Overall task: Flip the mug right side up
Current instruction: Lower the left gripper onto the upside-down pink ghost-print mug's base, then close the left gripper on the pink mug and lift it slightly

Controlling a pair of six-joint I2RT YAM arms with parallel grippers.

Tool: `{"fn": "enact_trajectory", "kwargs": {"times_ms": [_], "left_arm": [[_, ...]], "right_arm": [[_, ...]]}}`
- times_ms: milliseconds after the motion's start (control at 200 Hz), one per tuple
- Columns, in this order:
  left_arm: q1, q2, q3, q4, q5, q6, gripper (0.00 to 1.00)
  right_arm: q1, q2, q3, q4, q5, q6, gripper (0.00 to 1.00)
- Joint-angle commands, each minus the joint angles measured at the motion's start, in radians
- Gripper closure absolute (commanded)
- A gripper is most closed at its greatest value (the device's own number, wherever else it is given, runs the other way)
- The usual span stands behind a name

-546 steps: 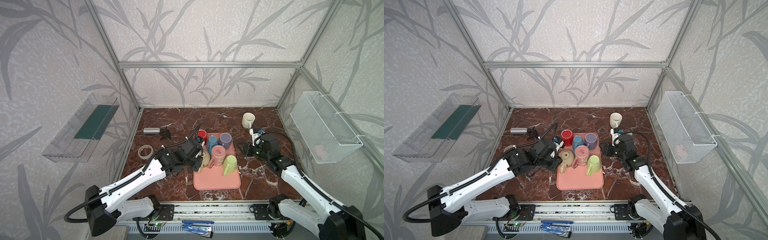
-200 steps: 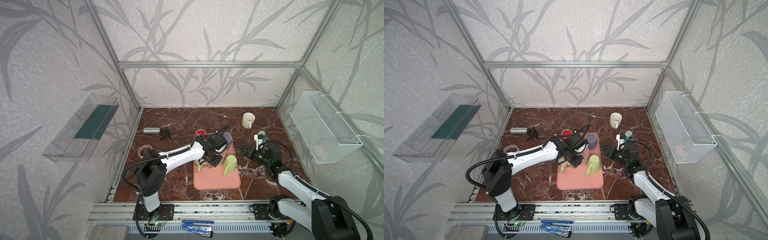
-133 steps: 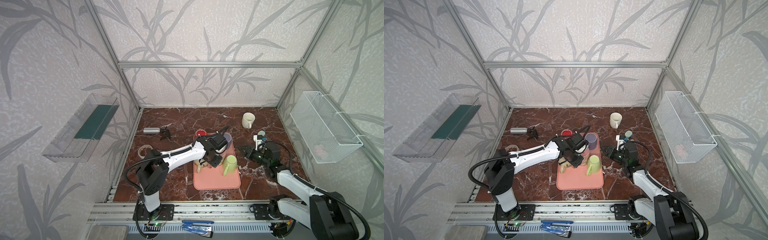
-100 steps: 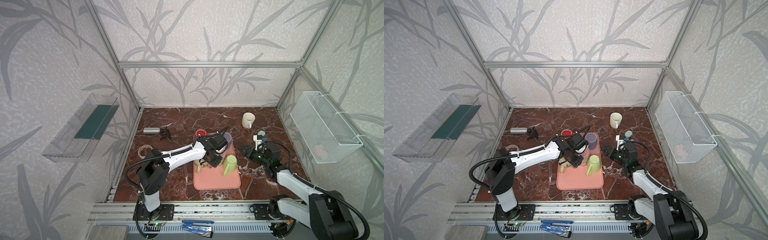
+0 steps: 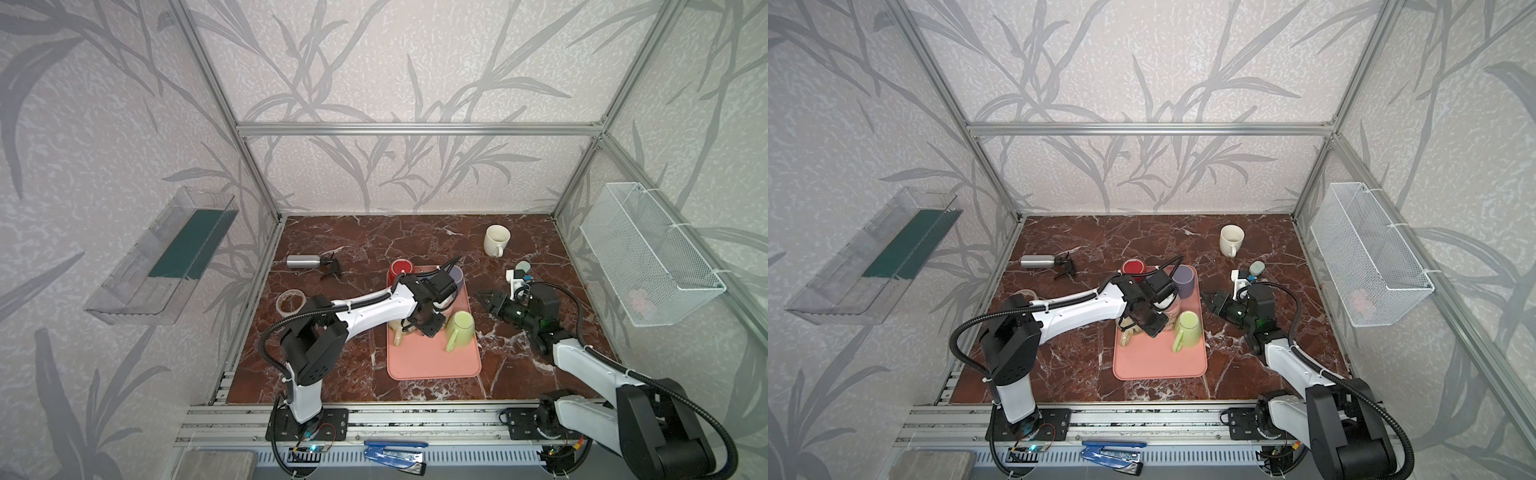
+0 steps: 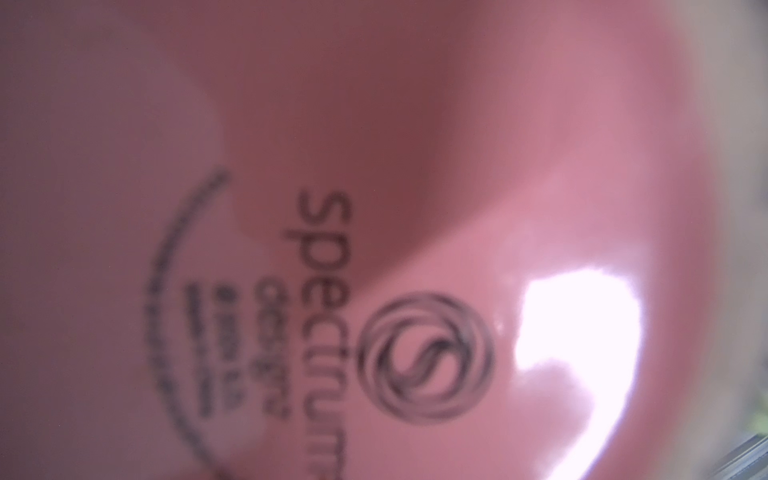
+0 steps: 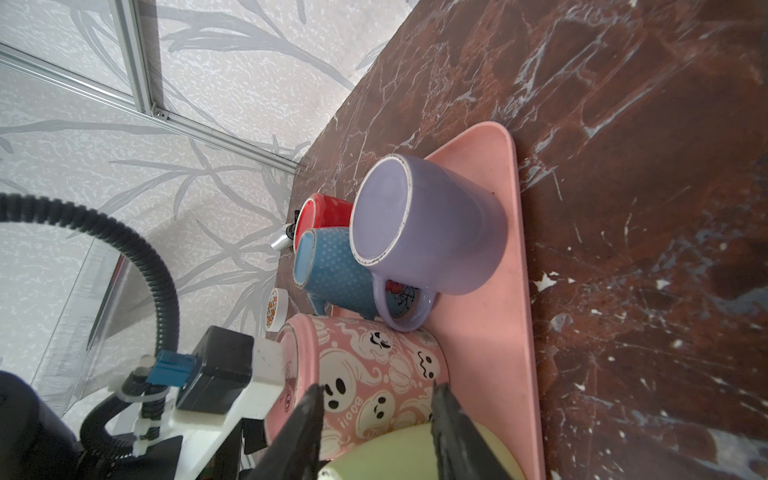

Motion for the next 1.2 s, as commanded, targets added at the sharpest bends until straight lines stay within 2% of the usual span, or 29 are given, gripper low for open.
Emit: {"fn": "enact_trajectory", "kwargs": {"times_ms": [0, 215, 465, 760, 1195], "left_arm": [[-0.009, 0.005, 0.038, 0.002, 0.0, 0.01, 0.61], [-0.009, -0.007, 0.028, 0.018, -0.019, 0.004, 0.65], [-0.011, -0.019, 0.021, 0.028, -0.047, 0.002, 0.74], [-0.022, -0.041, 0.01, 0.048, -0.085, -0.001, 0.79], [-0.028, -0.065, -0.004, 0.069, -0.105, -0.008, 0.96]], "right_arm": [[-0.003, -0.005, -0.01, 0.026, -0.013, 0.003, 0.57], [-0.003, -0.007, -0.011, 0.029, -0.015, 0.004, 0.57], [-0.004, -0.008, -0.014, 0.031, -0.014, 0.004, 0.57], [-0.004, -0.009, -0.016, 0.034, -0.014, 0.003, 0.57], [-0.003, -0.012, -0.017, 0.032, -0.016, 0.001, 0.57]]}}
